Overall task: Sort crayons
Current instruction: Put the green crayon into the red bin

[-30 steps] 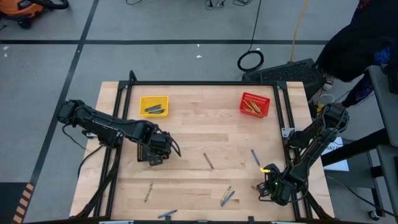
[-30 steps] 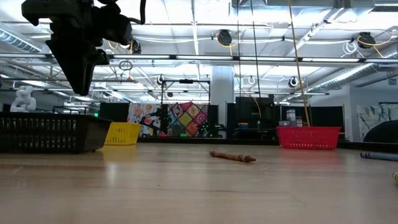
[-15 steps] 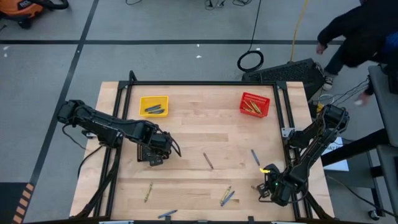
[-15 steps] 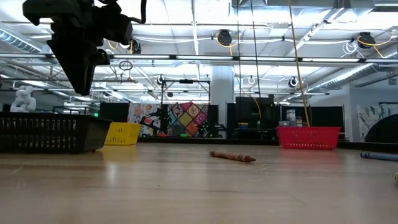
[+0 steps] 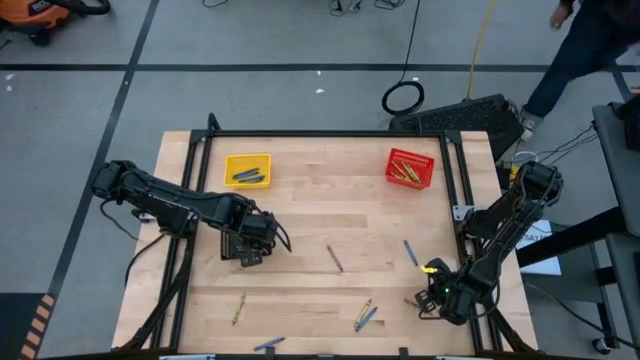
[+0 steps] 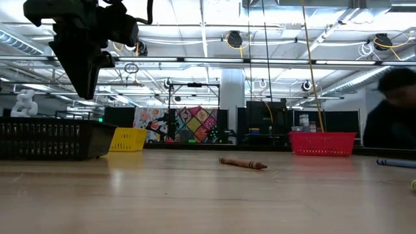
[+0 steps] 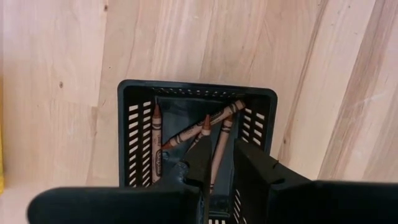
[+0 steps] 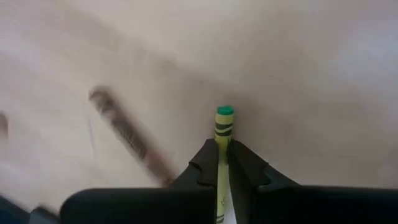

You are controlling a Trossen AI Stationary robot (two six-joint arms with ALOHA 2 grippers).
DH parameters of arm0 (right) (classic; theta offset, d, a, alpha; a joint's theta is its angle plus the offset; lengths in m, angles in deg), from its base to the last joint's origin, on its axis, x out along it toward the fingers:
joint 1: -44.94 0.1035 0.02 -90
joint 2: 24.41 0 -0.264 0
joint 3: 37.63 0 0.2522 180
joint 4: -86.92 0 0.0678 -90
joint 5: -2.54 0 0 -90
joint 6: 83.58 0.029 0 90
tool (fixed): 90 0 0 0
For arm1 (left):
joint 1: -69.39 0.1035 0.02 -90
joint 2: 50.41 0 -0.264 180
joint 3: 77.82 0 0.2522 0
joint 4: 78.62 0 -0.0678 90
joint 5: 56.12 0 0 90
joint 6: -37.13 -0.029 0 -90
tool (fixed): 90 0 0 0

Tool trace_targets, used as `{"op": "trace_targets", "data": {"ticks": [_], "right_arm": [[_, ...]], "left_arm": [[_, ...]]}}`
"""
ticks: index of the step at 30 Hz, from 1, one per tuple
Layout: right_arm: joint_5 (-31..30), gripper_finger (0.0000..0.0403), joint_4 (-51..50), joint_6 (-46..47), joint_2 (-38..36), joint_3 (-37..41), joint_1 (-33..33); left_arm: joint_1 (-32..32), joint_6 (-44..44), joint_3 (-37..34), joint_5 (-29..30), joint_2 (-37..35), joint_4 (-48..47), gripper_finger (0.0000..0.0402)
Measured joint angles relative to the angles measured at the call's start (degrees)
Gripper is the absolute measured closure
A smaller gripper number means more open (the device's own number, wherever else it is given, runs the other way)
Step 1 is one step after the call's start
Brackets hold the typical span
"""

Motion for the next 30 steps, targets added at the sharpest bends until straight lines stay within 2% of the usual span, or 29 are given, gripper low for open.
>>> {"op": "trace_targets", "data": {"ticks": [5,13,20,30], "right_arm": [[-4.4,0.0403,-4.0,-0.7,-3.8,0.2,0.0],[-5.2,0.0403,-9.8,-1.0,-10.6,0.1,0.0],[-13.0,0.0403,-17.8,-0.8,-15.8,0.0,-0.7],[-21.5,0.0403,-26.9,-4.9,-20.7,0.0,-6.0]], "left_arm": [[0.0,0.0,0.0,0.0,0.0,0.0,0.0338],[0.0,0.0,0.0,0.0,0.0,0.0,0.0338],[0.0,0.0,0.0,0.0,0.0,0.2,0.0338],[0.0,0.0,0.0,0.0,0.0,0.2,0.0338]]}}
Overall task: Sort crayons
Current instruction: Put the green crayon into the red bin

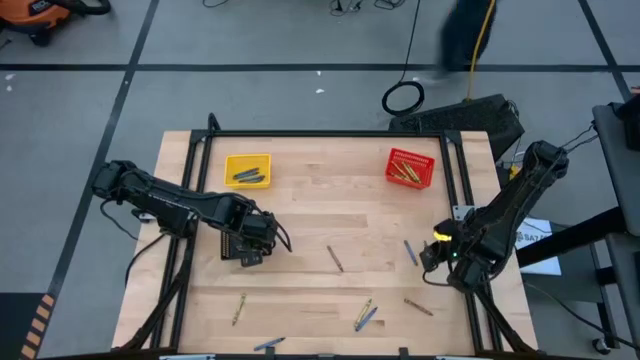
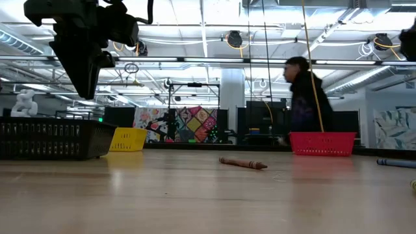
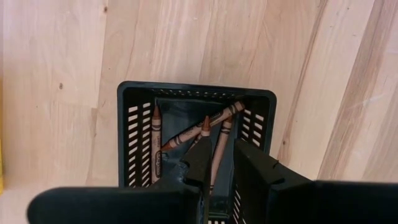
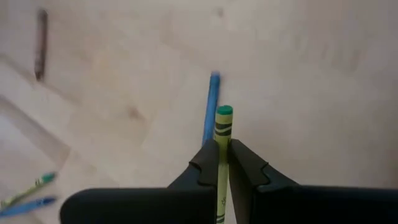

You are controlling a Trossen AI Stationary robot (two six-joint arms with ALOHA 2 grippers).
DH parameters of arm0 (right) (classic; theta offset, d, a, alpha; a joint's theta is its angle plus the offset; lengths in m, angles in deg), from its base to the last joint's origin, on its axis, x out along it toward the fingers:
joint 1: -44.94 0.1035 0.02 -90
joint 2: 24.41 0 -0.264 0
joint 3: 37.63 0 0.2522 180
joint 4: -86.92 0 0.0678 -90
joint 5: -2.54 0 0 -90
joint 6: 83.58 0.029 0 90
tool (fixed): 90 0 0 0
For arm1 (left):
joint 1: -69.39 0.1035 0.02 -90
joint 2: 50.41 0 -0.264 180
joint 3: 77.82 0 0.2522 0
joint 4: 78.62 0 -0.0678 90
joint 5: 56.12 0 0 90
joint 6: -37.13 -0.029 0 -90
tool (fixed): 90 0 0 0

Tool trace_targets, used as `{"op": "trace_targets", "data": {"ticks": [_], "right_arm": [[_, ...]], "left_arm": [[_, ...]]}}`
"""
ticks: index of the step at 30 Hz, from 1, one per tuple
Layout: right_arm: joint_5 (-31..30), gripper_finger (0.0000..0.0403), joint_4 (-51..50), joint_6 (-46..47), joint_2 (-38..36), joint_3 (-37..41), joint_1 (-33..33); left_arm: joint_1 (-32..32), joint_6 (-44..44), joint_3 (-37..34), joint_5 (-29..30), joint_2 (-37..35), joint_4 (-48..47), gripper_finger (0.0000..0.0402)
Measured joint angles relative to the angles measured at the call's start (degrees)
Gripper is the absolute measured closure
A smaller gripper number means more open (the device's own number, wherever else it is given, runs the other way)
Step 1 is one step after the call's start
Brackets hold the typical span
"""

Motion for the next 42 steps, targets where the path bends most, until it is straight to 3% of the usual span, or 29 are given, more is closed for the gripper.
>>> {"op": "trace_targets", "data": {"ticks": [18,33,42], "right_arm": [[-14.3,0.0403,-7.4,-12.6,-6.0,-0.1,-15.8],[-14.4,0.0403,-7.5,-29.9,-8.5,-0.1,-35.6],[-15.9,0.0403,3.1,-49.9,-8.5,-0.1,-48.8]], "left_arm": [[0.0,-0.5,0.0,0.0,0.0,0.0,0.0338],[0.0,-0.3,0.0,0.0,0.0,0.3,0.0338],[0.0,-0.3,0.0,0.0,0.0,0.4,0.0338]]}}
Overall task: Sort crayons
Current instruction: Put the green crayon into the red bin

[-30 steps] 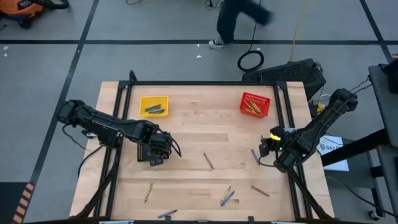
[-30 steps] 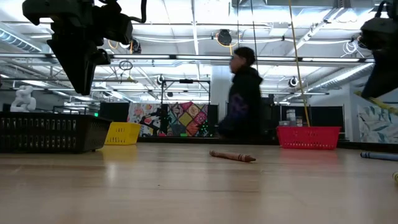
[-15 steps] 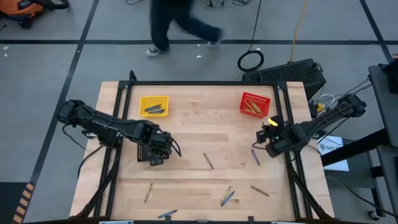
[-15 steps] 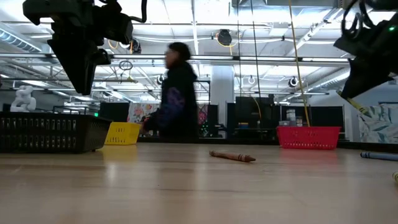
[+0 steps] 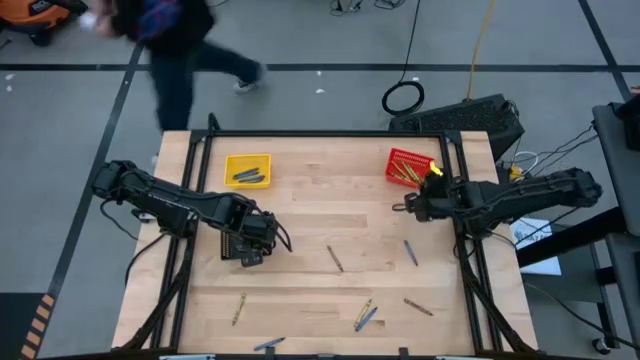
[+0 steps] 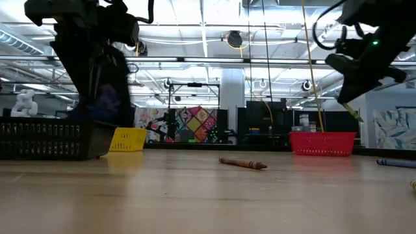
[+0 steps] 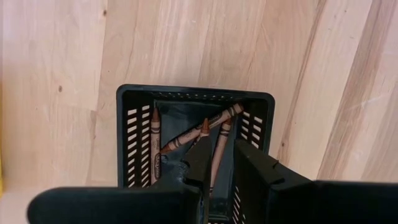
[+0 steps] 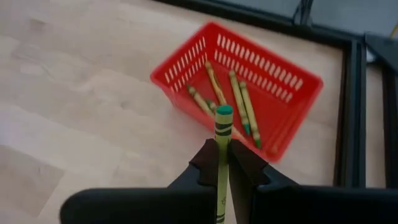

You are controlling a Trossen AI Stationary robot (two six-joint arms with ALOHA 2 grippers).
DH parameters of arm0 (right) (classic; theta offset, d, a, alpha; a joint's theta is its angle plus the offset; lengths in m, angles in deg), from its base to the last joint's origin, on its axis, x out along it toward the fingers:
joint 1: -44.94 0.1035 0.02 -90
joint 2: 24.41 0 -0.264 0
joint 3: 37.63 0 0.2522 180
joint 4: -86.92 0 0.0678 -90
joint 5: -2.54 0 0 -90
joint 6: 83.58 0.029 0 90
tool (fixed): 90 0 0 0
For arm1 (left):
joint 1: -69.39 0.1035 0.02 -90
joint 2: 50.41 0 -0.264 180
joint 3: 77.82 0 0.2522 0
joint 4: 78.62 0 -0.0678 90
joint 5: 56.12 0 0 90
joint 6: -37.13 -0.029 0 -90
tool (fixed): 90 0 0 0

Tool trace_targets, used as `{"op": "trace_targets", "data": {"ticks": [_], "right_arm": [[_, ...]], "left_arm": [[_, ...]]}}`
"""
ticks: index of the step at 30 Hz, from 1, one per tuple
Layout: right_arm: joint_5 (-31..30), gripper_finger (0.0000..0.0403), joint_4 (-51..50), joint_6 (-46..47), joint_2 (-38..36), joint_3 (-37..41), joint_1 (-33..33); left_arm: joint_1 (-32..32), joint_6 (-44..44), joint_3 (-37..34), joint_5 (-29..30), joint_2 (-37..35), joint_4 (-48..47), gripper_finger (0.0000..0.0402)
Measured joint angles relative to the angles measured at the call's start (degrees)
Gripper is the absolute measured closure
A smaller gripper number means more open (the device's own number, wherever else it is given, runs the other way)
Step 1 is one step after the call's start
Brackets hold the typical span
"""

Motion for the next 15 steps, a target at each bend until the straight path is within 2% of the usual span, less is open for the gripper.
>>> {"op": "trace_targets", "data": {"ticks": [8,15], "right_arm": [[0.6,0.0403,8.4,-17.6,0.0,0.0,-10.4],[7.4,0.0403,12.2,-32.3,0.3,0.0,-19.4]], "left_arm": [[0.0,0.3,0.0,0.0,0.0,0.0,0.0338],[0.0,0.3,0.0,0.0,0.0,2.4,0.0338]]}}
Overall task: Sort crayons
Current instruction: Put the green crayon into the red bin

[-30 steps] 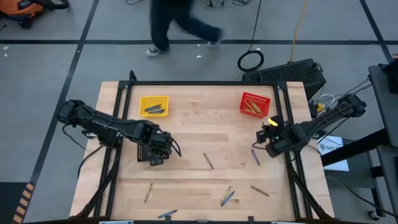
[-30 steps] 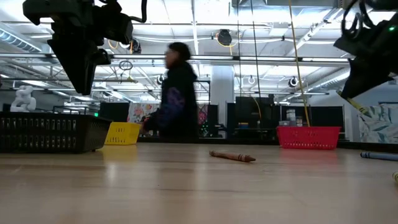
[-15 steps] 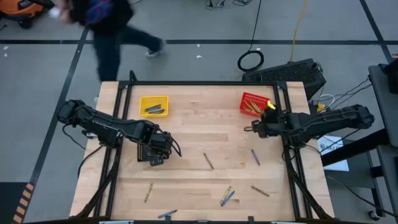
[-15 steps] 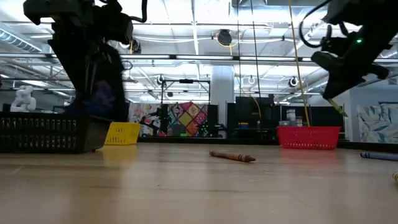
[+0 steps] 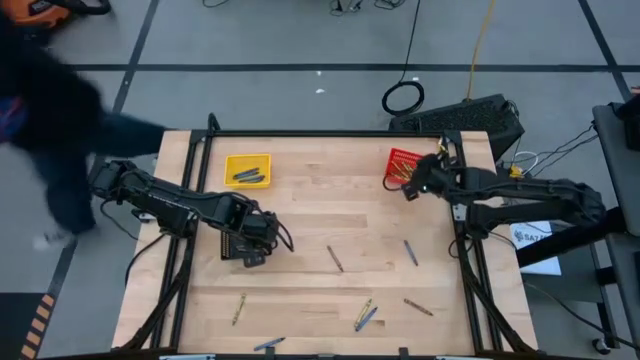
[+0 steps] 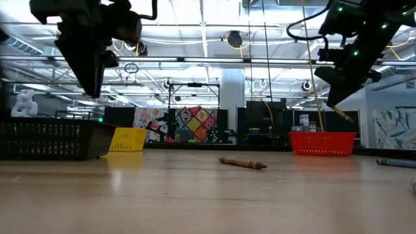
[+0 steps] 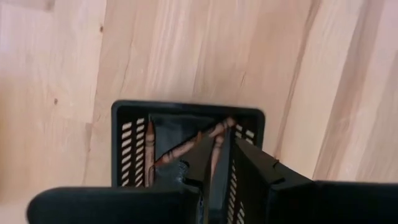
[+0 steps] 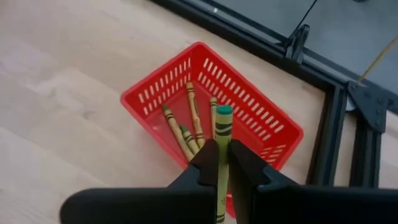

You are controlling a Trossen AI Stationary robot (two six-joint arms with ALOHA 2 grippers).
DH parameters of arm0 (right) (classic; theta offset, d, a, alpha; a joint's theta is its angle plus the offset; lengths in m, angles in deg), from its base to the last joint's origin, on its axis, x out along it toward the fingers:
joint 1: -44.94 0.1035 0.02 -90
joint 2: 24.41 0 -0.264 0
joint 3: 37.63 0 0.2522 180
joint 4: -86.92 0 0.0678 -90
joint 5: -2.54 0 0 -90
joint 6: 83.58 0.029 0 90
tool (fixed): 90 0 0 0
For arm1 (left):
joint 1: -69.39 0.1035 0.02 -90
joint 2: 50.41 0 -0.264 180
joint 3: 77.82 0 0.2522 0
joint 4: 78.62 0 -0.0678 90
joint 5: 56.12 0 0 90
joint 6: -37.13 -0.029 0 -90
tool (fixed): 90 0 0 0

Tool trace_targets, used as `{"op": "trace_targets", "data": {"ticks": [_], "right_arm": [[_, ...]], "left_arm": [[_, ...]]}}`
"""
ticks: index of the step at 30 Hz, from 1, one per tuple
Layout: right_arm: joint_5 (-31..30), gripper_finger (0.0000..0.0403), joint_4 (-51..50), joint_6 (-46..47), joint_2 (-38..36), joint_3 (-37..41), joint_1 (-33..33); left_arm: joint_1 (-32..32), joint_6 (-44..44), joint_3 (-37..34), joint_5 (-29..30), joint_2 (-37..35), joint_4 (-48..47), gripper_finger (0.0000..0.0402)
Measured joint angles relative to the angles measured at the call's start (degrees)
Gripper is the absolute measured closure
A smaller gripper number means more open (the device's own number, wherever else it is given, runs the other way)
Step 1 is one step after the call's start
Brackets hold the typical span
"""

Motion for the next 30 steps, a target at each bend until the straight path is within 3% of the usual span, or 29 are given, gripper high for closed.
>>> {"op": "trace_targets", "data": {"ticks": [15,23,30], "right_arm": [[14.2,0.0403,9.4,-30.1,7.1,0.0,-18.3],[20.1,0.0403,13.0,-36.5,12.6,0.0,-23.1],[20.0,0.0383,13.0,-39.8,14.5,0.0,-23.5]], "left_arm": [[0.1,0.0,0.0,0.5,0.0,2.4,0.0338],[0.1,0.0,0.0,0.6,0.0,2.4,0.0338],[0.1,0.1,0.0,0.6,0.0,2.4,0.0338]]}}
